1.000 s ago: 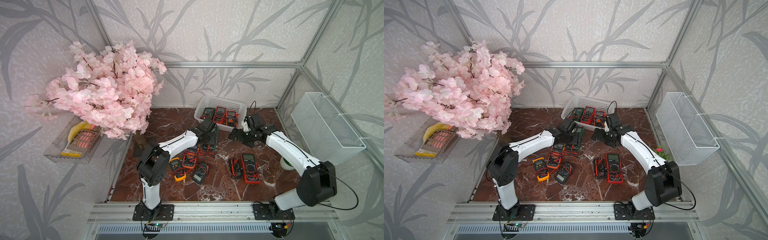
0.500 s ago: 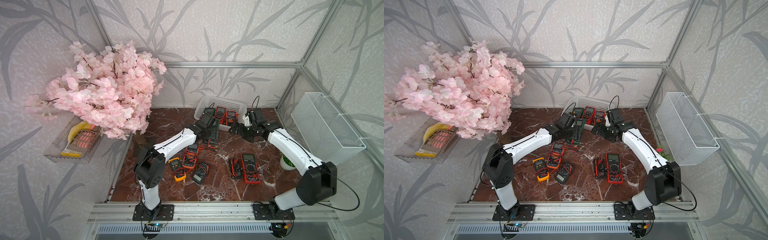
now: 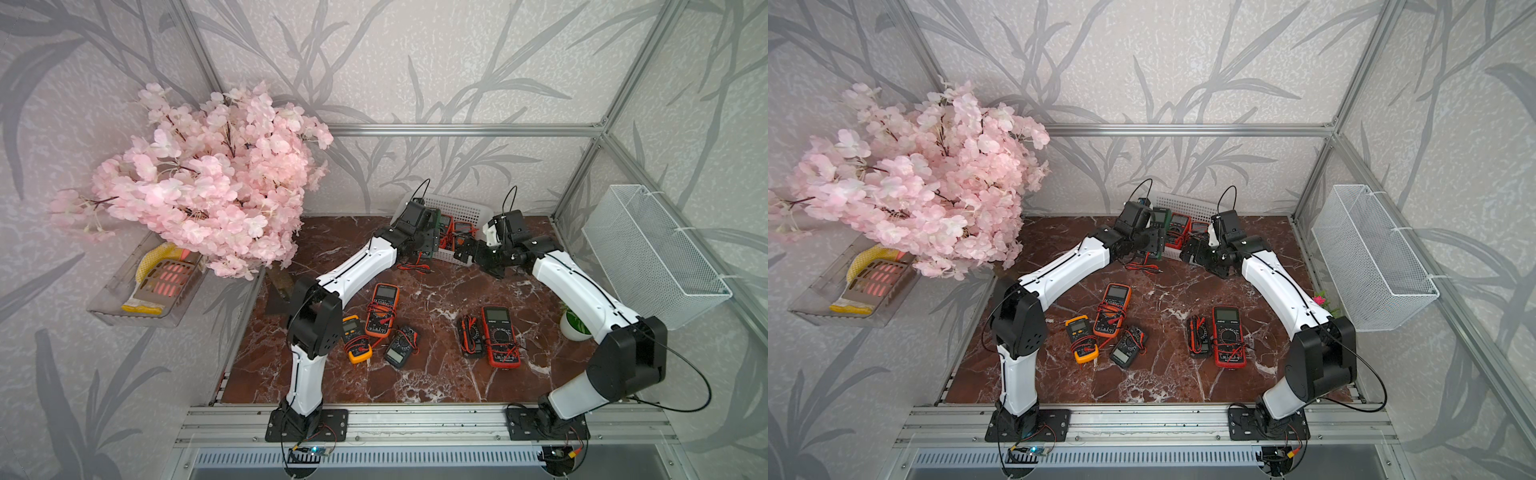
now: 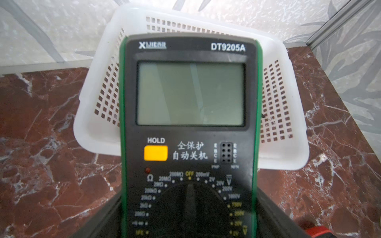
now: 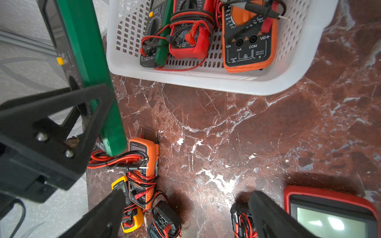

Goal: Put the multimeter into the basket
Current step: Place the multimeter in the basket.

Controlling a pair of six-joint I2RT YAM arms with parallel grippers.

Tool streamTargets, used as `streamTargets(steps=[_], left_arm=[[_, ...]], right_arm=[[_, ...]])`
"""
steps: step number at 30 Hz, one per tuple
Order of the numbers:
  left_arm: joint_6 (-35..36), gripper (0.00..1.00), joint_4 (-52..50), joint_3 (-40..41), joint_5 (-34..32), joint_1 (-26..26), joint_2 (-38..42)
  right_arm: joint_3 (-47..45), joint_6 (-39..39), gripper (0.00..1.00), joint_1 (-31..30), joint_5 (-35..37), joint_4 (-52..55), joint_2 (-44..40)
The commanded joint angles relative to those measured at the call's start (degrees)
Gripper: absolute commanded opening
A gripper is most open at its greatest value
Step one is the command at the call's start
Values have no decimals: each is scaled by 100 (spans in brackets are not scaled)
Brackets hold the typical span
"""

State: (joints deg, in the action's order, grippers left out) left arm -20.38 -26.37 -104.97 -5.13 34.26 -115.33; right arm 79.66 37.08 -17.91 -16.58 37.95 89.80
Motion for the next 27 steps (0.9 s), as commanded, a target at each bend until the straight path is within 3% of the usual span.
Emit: streamTargets(steps=[1,15,27], left_arm=[[251,43,66,-579,-199,-113,-231],[616,43,-623,-3319,-461,-523,-2009],[908,44,22,-4231,-472,-676,-2858]], right_arm=[[138,-6,99,33,-30,17,68],[-134,-151,99,36,50,-128,99],[-134,-322,99,42,124,68,196]])
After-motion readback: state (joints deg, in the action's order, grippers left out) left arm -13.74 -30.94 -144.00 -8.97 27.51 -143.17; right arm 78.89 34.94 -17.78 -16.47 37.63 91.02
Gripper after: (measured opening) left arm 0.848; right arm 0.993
